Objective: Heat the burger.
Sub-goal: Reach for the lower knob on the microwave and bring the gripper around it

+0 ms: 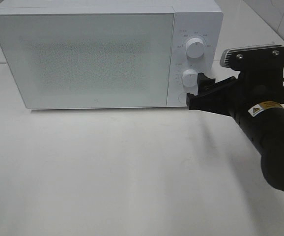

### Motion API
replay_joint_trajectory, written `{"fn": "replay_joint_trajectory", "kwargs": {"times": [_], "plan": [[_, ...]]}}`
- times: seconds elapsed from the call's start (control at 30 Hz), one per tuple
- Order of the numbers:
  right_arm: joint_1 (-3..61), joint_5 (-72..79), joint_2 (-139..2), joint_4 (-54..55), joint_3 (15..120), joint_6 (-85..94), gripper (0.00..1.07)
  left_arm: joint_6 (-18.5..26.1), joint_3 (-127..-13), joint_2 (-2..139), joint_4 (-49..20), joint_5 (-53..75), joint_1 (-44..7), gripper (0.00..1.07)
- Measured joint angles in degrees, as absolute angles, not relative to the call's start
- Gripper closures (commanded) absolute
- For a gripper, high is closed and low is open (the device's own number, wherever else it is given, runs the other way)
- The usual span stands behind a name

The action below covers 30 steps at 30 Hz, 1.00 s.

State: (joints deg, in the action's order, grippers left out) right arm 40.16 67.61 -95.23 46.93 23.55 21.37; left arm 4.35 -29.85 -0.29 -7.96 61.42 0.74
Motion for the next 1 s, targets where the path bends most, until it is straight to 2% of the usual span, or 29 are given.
{"fn": "replay_joint_trajectory", "kwargs": {"times": [0.3,1.0], "plan": [[43.77,68.07,-99.87,50.94,27.9,21.94,0.31,4.35,-29.85,-0.29,-7.96,61.42,0.74,0.18],[43.66,69.33,-106.28,50.94,33.63,21.94,0.31,4.35,-29.85,-0.29,-7.96,61.42,0.74,0.18]]}}
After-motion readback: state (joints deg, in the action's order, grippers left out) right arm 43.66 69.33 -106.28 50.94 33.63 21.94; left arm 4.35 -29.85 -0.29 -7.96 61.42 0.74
